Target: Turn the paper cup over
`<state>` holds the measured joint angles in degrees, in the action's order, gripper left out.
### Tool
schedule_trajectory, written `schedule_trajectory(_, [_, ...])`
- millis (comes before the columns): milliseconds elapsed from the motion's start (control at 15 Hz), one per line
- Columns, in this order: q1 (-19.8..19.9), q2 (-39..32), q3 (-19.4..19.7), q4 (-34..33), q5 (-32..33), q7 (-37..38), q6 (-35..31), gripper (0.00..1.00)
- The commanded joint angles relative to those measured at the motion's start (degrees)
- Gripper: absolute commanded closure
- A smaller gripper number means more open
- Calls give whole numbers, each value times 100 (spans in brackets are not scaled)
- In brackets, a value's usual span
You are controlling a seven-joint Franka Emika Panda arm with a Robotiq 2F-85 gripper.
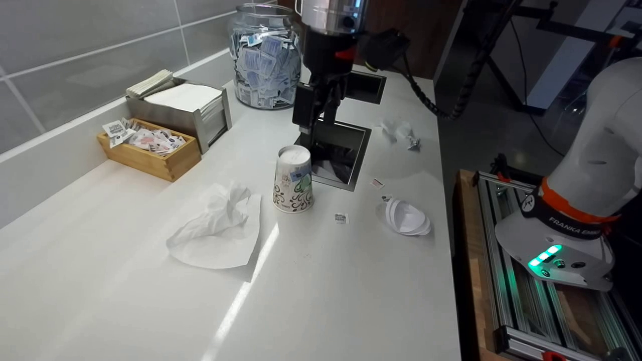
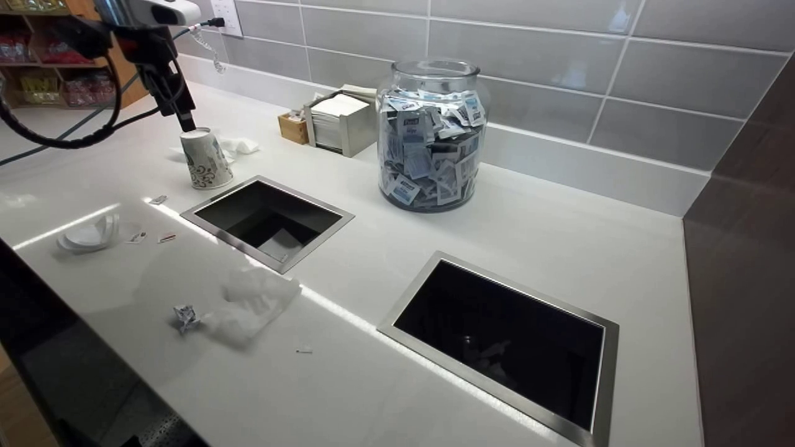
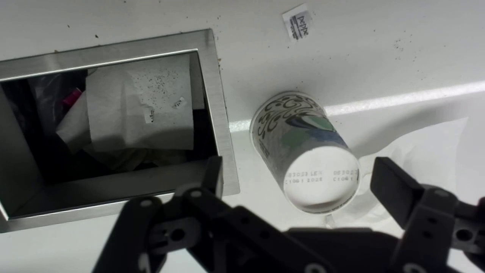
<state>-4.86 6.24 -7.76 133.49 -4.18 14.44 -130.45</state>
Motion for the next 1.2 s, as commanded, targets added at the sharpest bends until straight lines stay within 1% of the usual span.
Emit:
schedule_trajectory(0, [11, -312, 63, -330, -36, 228, 386, 0])
schedule_trajectory(267, [11, -634, 118, -679, -48, 447, 1022, 0])
schedule_trajectory(400, [2, -766, 134, -849, -46, 533, 1159, 0])
schedule_trajectory(800, [-42, -1169, 135, -1259, -257, 569, 1122, 0])
schedule_trajectory(1133, [-81, -1521, 127, -1488, -582, 508, 1111, 0])
